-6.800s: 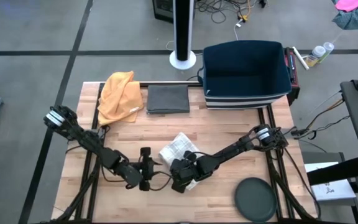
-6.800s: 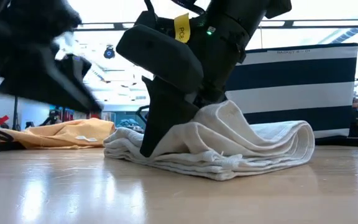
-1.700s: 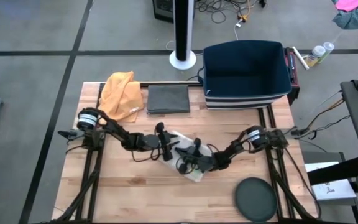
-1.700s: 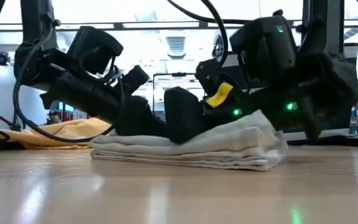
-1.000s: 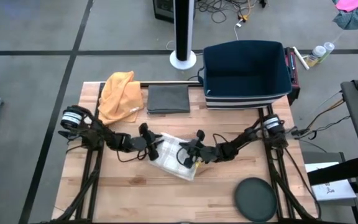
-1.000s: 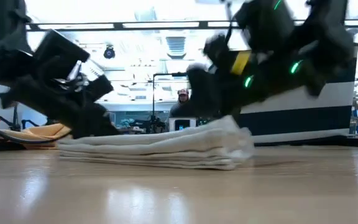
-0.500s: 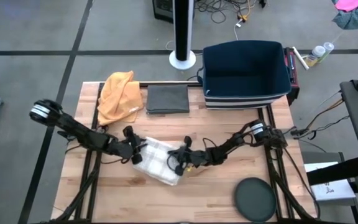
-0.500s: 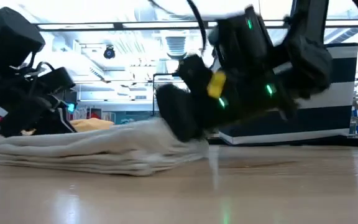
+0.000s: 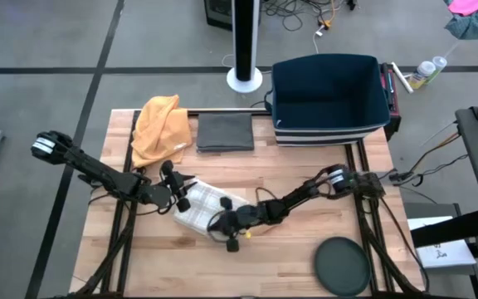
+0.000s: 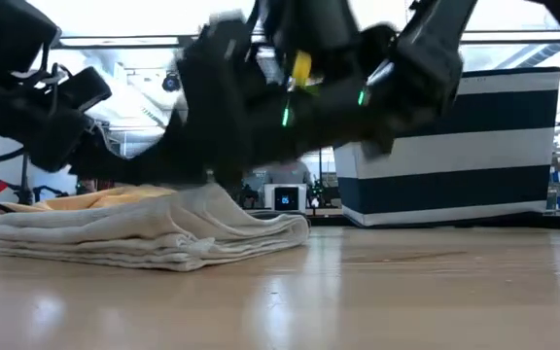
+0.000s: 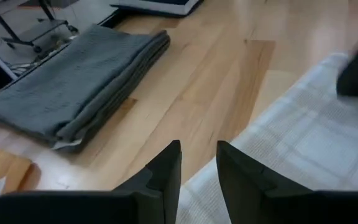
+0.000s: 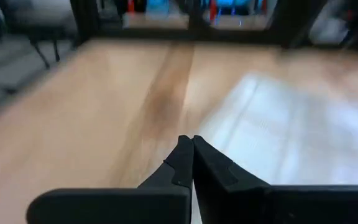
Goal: Fold kitchen towel into neat rectangle
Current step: Fold the white patterned towel
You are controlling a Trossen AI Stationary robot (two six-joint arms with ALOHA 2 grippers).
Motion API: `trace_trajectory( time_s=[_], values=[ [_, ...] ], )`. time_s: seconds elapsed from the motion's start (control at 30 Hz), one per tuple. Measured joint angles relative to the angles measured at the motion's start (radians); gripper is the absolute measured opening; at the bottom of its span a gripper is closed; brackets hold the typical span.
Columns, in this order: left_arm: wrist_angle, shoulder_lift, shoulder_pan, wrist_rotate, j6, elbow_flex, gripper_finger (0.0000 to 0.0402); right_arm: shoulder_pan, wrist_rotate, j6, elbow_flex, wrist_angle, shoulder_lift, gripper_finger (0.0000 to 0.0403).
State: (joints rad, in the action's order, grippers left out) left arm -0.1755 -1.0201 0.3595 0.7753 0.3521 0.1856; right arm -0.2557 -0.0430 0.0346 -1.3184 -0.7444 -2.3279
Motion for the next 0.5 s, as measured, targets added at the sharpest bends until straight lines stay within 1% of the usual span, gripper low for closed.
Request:
trace_trajectory(
  time_s=[0.17, 0.27, 0.4, 0.5],
  values=[
    [0.029, 0.004, 0.005, -0.036, 0.010, 0.002, 0.0093, -0.003, 0.006, 0.065, -0.054, -0.042, -0.087, 0.0000],
    [0.072, 0.020, 0.006, -0.071, 0.017, 0.015, 0.0093, -0.003, -0.008, 0.071, -0.056, -0.027, -0.089, 0.0000],
    [0.160, 0.034, 0.006, -0.185, 0.037, 0.045, 0.0093, -0.004, -0.009, 0.070, -0.053, 0.007, -0.056, 0.0000],
    [0.239, 0.039, 0.006, -0.284, 0.082, 0.074, 0.0093, -0.004, -0.010, 0.073, -0.070, 0.003, -0.035, 0.0000]
  ],
)
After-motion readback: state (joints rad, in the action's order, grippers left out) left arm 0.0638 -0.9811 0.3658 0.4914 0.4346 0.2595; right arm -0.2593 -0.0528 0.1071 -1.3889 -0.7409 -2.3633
